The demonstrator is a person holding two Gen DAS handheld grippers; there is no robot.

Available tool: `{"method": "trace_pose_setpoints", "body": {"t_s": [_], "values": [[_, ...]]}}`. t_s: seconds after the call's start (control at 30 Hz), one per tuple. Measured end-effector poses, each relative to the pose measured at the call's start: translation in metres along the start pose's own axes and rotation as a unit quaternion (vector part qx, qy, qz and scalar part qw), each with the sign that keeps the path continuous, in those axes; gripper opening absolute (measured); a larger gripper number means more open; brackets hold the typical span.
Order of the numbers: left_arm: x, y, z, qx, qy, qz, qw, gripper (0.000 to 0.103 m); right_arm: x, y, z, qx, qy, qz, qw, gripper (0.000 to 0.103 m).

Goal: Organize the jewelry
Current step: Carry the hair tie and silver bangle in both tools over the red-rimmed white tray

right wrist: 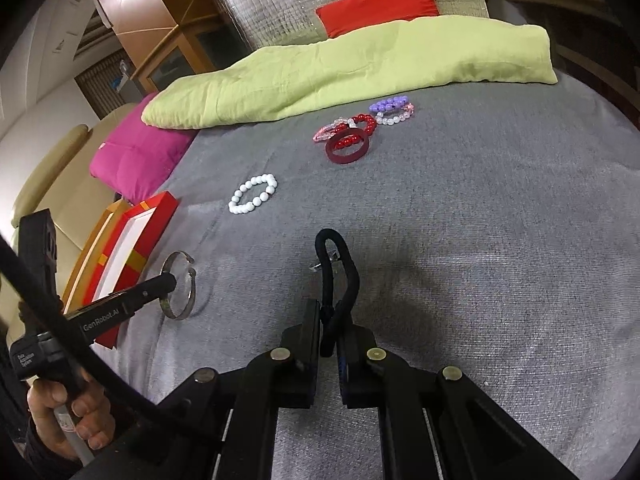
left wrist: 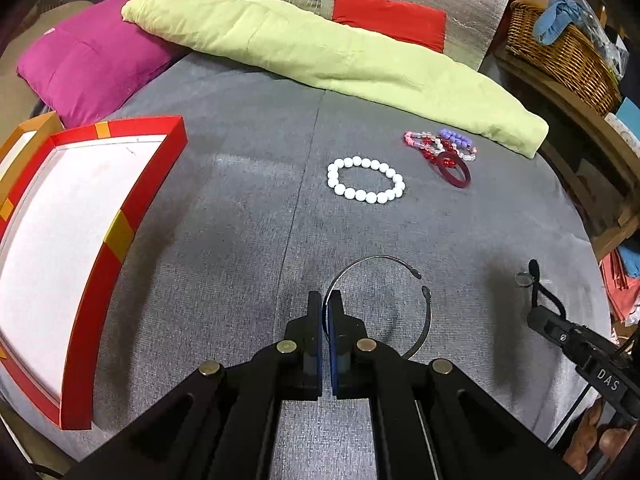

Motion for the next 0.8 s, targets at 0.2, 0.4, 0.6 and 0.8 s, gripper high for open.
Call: {"method": "trace_pose_setpoints", "body": {"t_s": [0.2,0.4,0.6,0.8], "values": [[-0.0001,-0.0009,0.0005,-0.006,-0.004,-0.009,0.9999,0.003,0.0011,0.0031,-0.0004,0.013,-0.003,0.005,1.0,0.008],[0.0,0.0024,0.0003,-0.002,-0.005,-0.015,0.9999,0.003,0.0023,0.0039,-0.0009,0.022,-0.005,0.014,1.0,0.008],[0.0023,0.0039,0.0001,-0.001,-0.008,-0.015,0.9998,0.003,0.002,0.0031,-0.0003,0.025,-0.005,0.02,0.999,0.008],[0.0052,0.005,-0.0007,-0.001,-0.012,-0.016,0.9998,0.003,0.0009,0.0032,0.0011,0.028,-0.004,0.023,0.999,0.008]]}}
Point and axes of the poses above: each gripper's, at about its wrist camera, not at the fingertips, and x roughly against the way its jaws point, y to its left, z to its underside, the point moved 9 cm from there along -x, roughly the way its jaws point, and after that the axes turned 14 degrees about -z, right-handed, at the moved point
